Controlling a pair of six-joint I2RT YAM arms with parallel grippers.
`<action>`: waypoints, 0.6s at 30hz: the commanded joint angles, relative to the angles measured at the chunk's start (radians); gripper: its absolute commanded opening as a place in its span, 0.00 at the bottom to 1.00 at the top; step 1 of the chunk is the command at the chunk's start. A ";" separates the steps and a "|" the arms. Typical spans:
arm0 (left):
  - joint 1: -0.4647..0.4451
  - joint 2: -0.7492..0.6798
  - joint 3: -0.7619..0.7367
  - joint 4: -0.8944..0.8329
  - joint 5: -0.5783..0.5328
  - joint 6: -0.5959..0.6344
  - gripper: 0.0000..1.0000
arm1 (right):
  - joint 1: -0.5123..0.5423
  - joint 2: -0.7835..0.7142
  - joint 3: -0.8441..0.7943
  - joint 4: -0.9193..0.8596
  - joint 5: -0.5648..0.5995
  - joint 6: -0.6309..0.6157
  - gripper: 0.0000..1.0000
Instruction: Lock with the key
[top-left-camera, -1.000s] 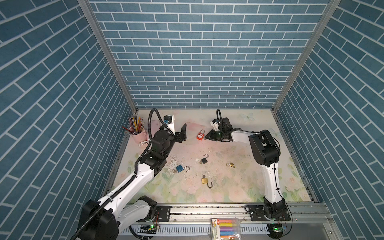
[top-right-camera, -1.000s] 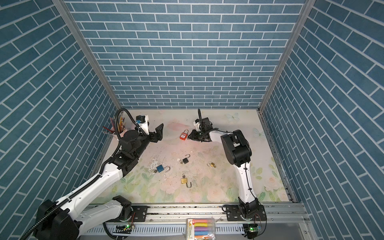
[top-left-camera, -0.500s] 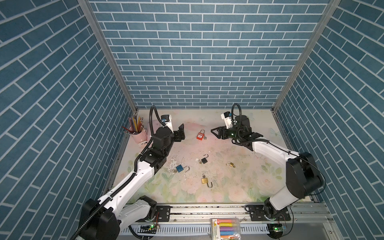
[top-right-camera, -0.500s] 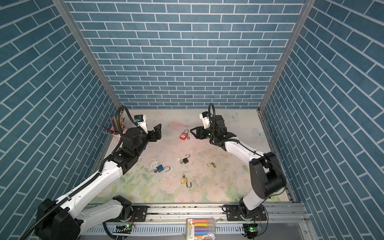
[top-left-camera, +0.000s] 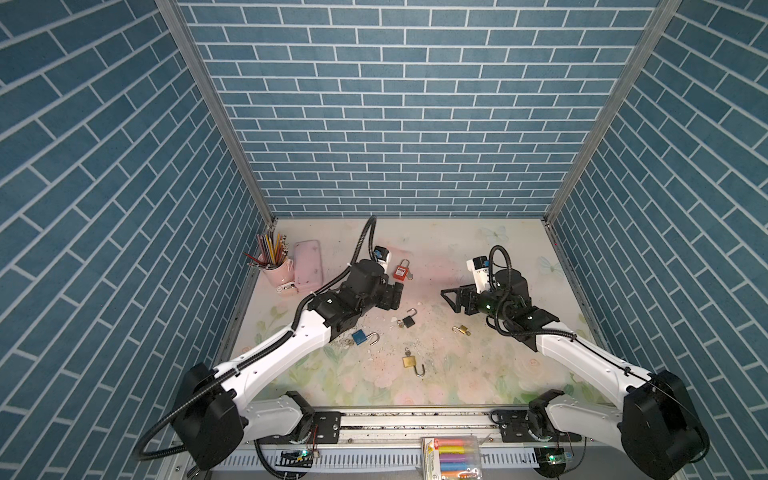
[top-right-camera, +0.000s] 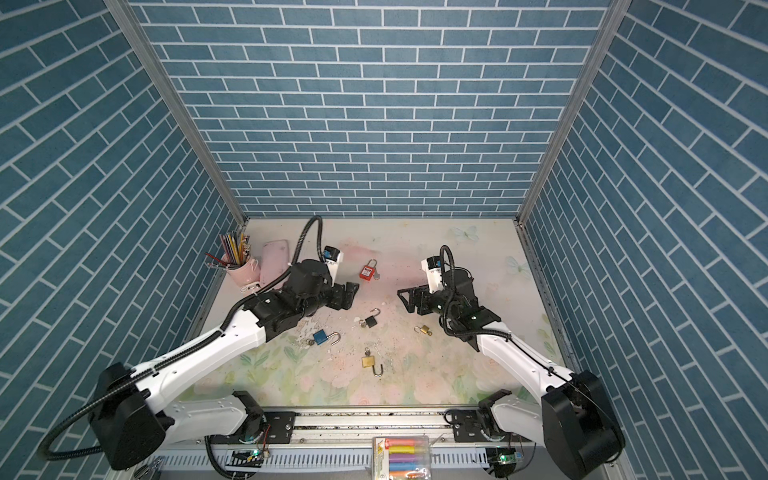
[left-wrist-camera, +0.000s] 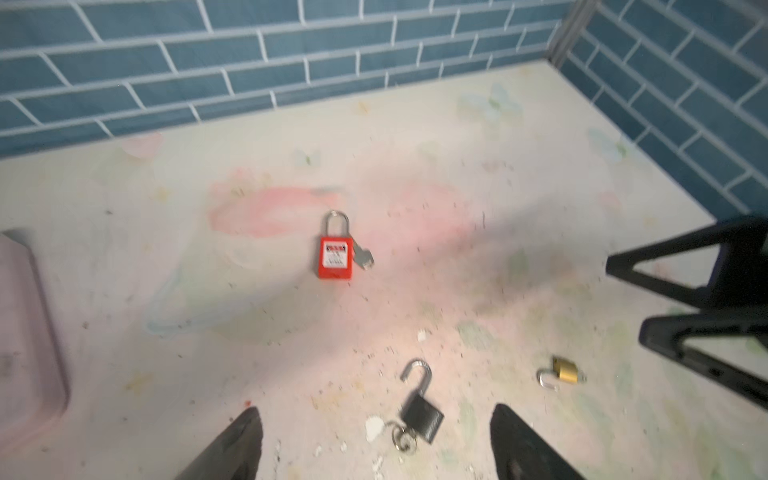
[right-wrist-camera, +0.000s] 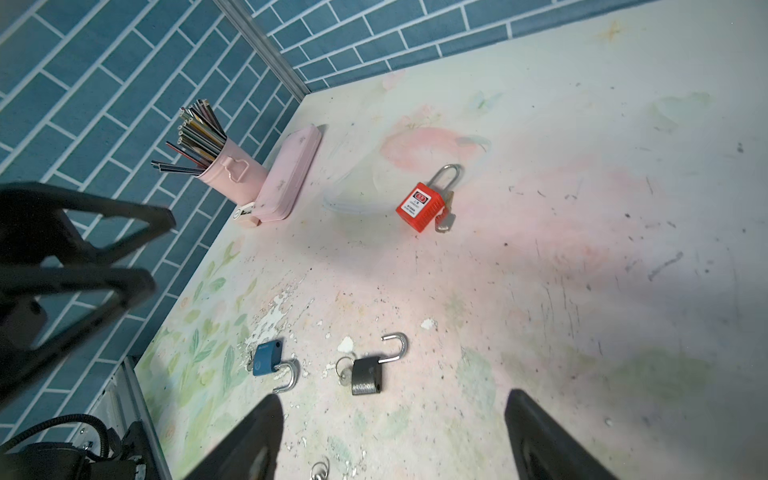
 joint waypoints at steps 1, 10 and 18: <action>-0.033 0.035 -0.049 -0.070 0.047 -0.028 0.86 | 0.008 -0.047 -0.082 0.116 0.017 0.041 0.81; -0.067 0.181 -0.083 -0.005 0.103 -0.014 0.86 | 0.229 -0.121 -0.241 0.246 0.116 -0.221 0.82; -0.111 0.312 -0.030 -0.011 0.039 0.056 0.86 | 0.288 -0.137 -0.308 0.324 0.064 -0.306 0.82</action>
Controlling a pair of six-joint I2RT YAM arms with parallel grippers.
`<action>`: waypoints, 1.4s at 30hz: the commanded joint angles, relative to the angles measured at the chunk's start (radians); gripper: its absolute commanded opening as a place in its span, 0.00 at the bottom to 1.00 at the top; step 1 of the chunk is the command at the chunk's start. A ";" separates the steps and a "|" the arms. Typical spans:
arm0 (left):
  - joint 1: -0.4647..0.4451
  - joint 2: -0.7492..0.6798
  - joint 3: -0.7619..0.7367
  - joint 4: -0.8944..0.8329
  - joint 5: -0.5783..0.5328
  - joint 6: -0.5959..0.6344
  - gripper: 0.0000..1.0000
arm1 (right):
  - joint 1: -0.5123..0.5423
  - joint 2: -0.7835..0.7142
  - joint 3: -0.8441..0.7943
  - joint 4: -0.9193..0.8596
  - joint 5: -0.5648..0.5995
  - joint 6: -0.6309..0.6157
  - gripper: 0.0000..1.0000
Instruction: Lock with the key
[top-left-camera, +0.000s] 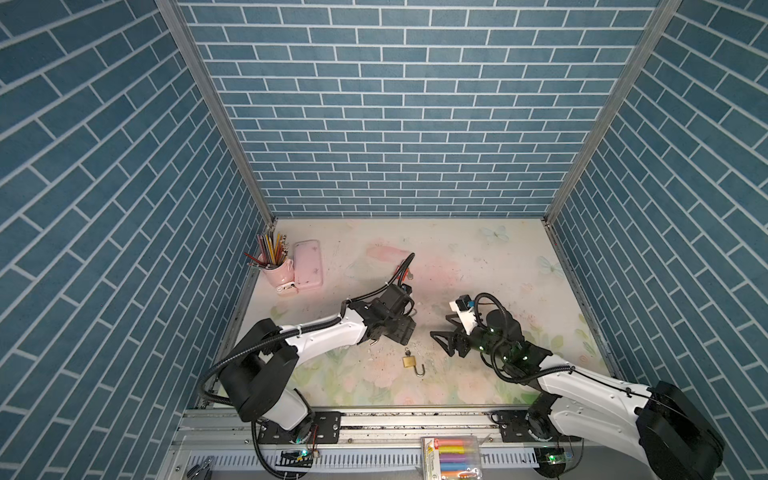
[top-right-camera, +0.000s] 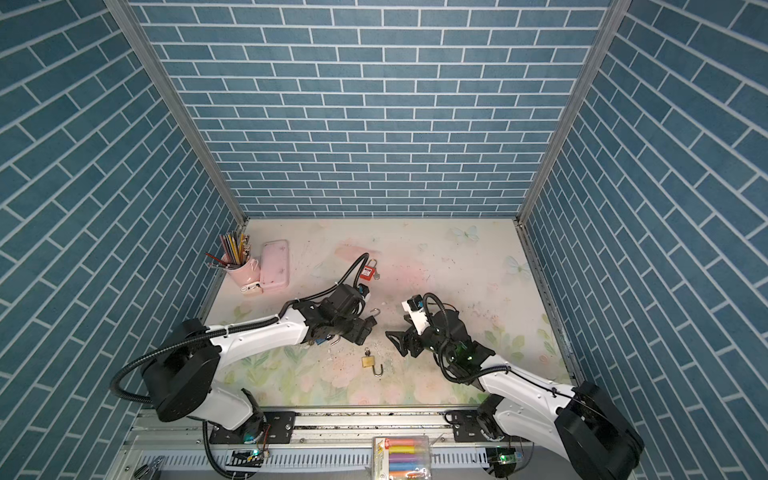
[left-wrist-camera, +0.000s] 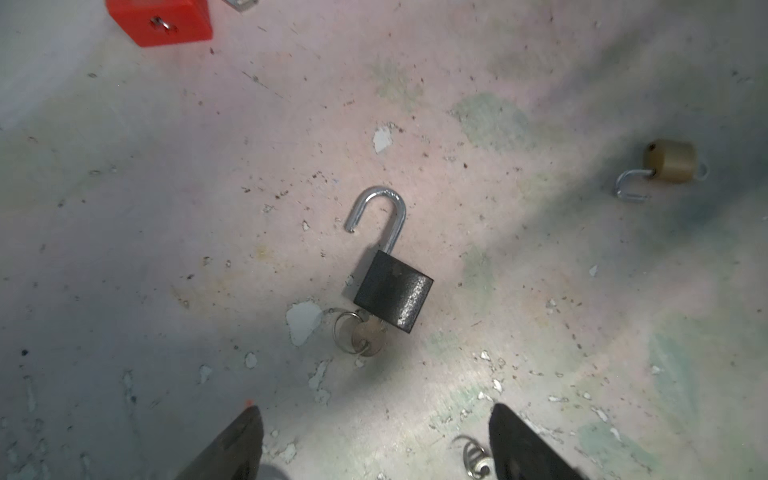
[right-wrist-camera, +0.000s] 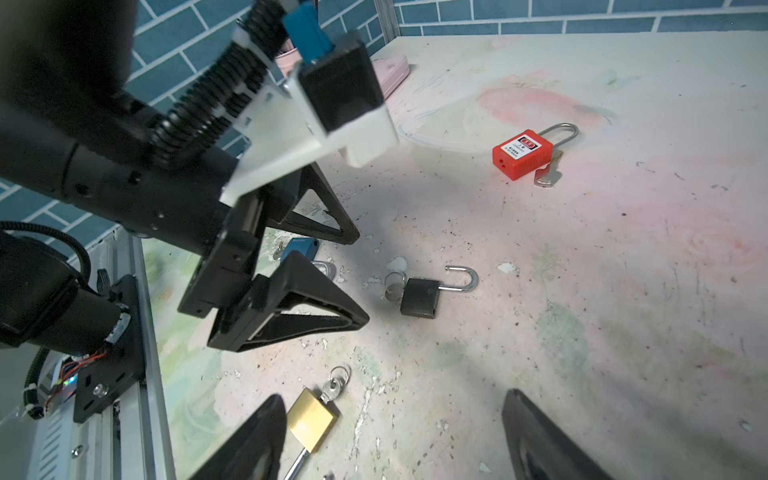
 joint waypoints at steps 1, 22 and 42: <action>-0.009 0.039 0.044 0.011 -0.035 0.045 0.86 | 0.017 -0.020 -0.011 0.057 -0.003 -0.090 0.82; -0.010 0.264 0.191 0.017 -0.043 0.178 0.60 | 0.023 -0.038 -0.051 0.073 0.091 -0.084 0.81; -0.010 0.250 0.163 -0.005 -0.003 0.178 0.38 | 0.023 0.020 -0.031 0.116 0.119 -0.084 0.81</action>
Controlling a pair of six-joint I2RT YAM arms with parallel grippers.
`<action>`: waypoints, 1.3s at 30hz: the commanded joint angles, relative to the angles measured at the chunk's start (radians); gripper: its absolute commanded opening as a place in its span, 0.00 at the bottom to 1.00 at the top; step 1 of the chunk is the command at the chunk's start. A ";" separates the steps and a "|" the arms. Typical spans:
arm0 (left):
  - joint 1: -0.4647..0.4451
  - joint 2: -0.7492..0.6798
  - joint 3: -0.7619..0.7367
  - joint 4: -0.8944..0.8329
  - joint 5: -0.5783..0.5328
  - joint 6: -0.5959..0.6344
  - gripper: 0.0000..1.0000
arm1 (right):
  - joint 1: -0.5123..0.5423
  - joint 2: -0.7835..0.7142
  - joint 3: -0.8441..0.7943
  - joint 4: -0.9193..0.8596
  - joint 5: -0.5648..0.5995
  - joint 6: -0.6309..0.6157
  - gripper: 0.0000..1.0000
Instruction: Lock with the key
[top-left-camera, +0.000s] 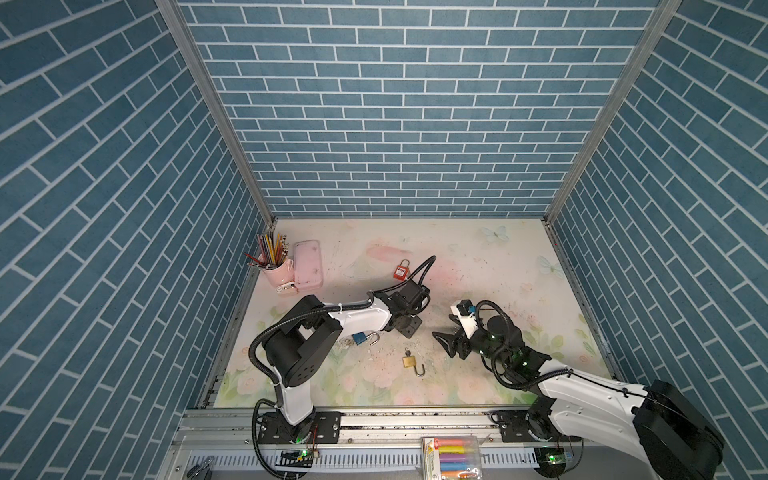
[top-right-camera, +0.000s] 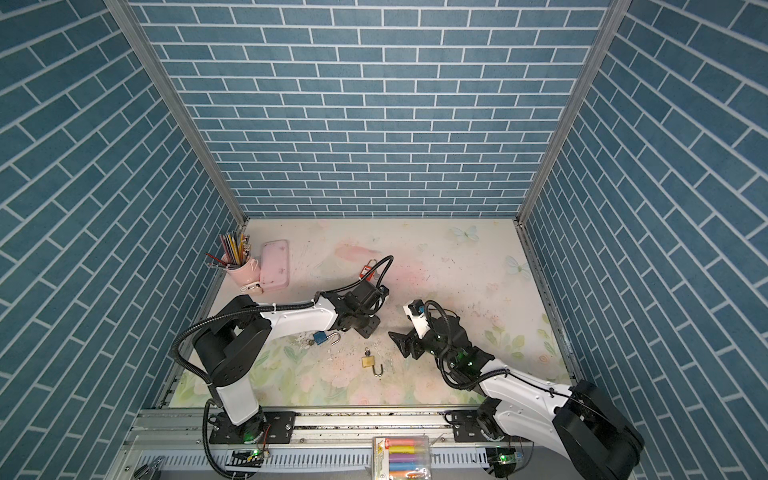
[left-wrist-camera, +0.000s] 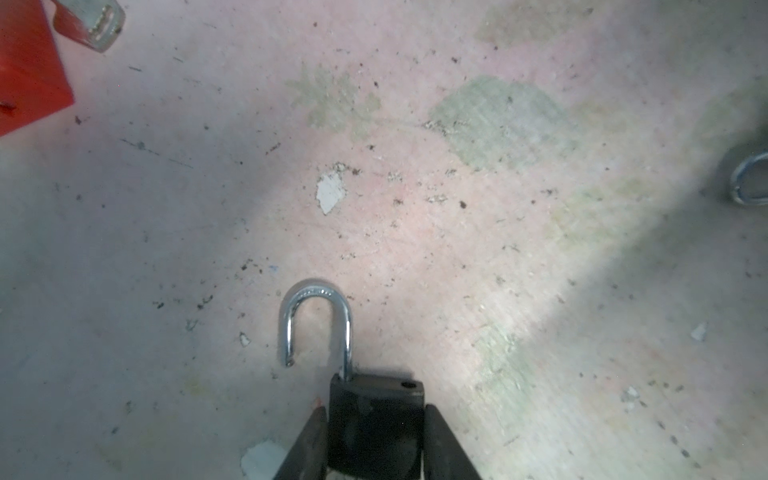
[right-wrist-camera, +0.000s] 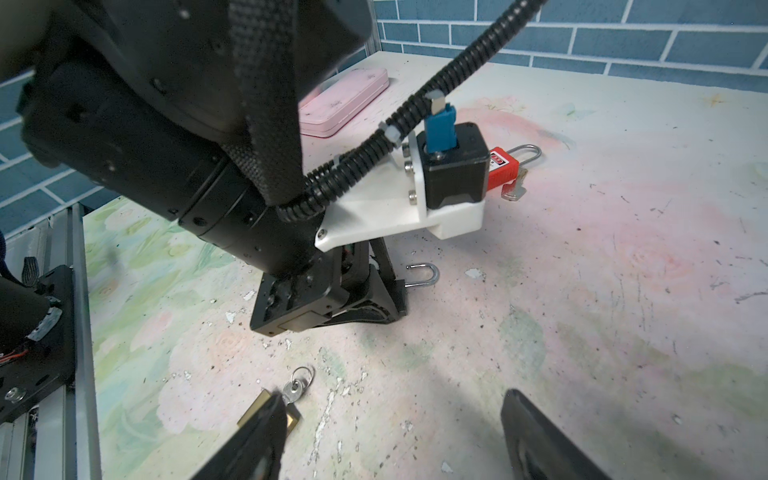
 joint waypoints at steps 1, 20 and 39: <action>-0.003 -0.007 -0.010 -0.020 0.010 0.003 0.38 | 0.005 0.012 0.023 0.025 0.014 -0.024 0.81; -0.014 -0.078 -0.026 0.015 0.015 0.038 0.00 | -0.011 -0.022 0.040 0.010 0.330 0.070 0.80; -0.155 -0.377 -0.174 0.261 0.010 0.639 0.00 | -0.365 0.182 0.362 -0.377 -0.370 0.199 0.77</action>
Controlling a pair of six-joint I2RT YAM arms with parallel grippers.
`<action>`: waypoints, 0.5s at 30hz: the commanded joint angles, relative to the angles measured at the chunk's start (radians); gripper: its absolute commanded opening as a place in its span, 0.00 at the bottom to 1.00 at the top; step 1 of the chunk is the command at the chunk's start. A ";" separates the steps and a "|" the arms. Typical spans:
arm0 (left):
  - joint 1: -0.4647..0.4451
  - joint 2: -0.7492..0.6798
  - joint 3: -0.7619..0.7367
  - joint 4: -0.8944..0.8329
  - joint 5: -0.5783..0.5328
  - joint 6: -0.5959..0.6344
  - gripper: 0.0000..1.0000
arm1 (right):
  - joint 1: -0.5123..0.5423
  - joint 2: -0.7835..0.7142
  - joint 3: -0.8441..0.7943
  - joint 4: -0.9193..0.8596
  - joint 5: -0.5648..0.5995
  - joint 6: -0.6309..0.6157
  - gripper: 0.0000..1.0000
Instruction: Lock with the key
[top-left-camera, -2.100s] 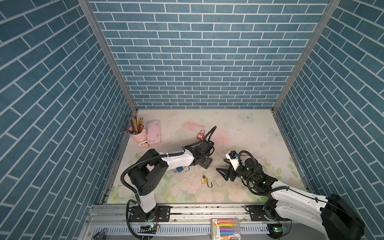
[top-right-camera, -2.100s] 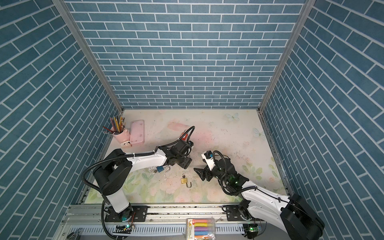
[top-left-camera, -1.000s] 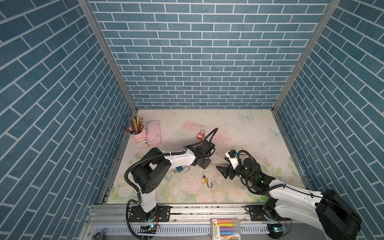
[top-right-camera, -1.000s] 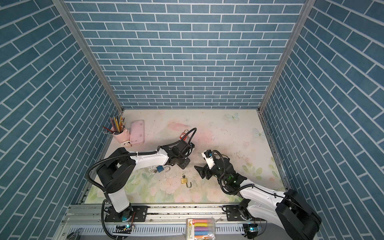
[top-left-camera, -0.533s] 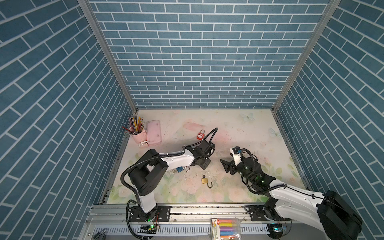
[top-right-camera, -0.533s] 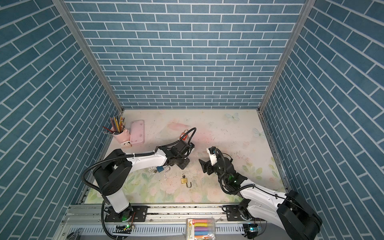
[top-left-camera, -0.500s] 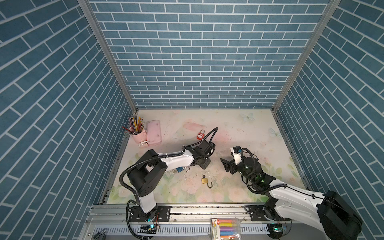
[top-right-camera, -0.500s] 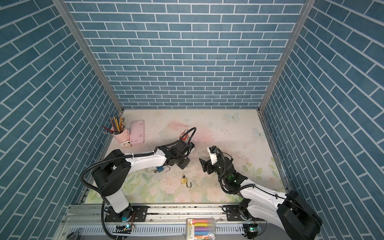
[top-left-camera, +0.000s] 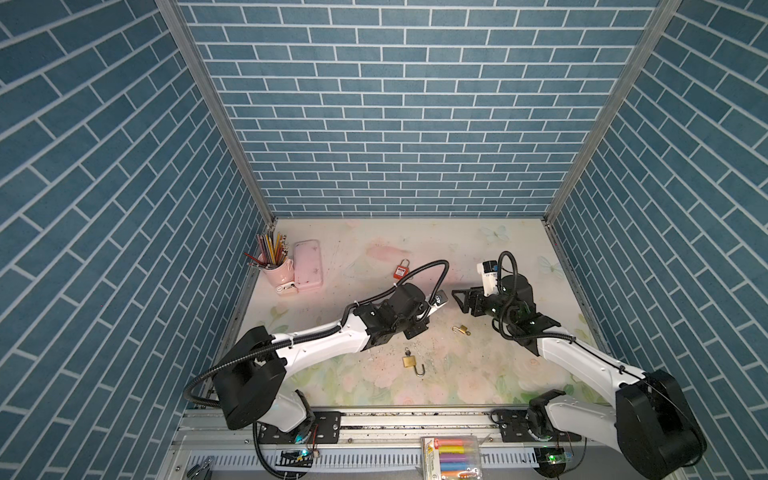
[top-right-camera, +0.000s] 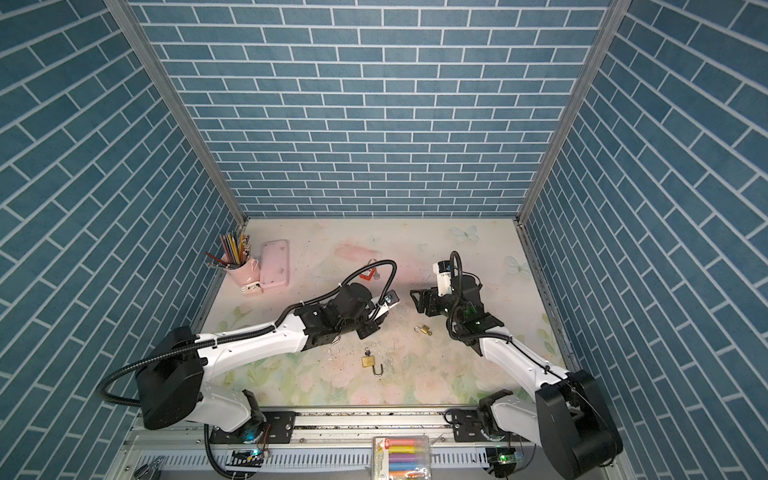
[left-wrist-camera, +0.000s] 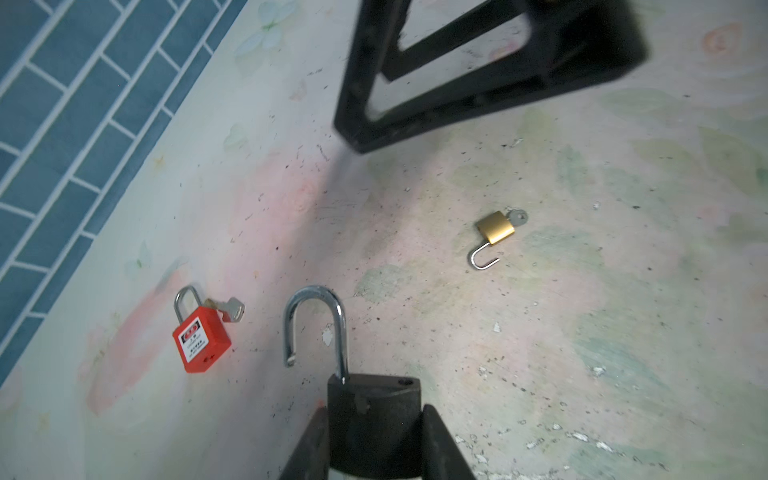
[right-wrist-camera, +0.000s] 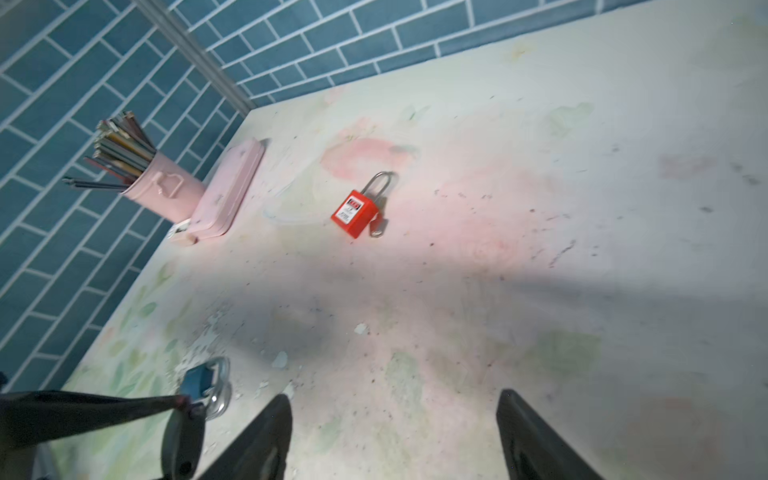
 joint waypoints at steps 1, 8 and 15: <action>-0.036 -0.037 -0.041 0.067 0.017 0.212 0.00 | -0.003 0.027 0.046 -0.067 -0.209 -0.027 0.76; -0.061 -0.073 -0.093 0.135 0.006 0.297 0.00 | -0.003 0.024 0.043 -0.035 -0.302 -0.046 0.76; -0.063 -0.084 -0.102 0.158 -0.009 0.322 0.00 | 0.004 0.078 0.055 -0.083 -0.388 -0.080 0.70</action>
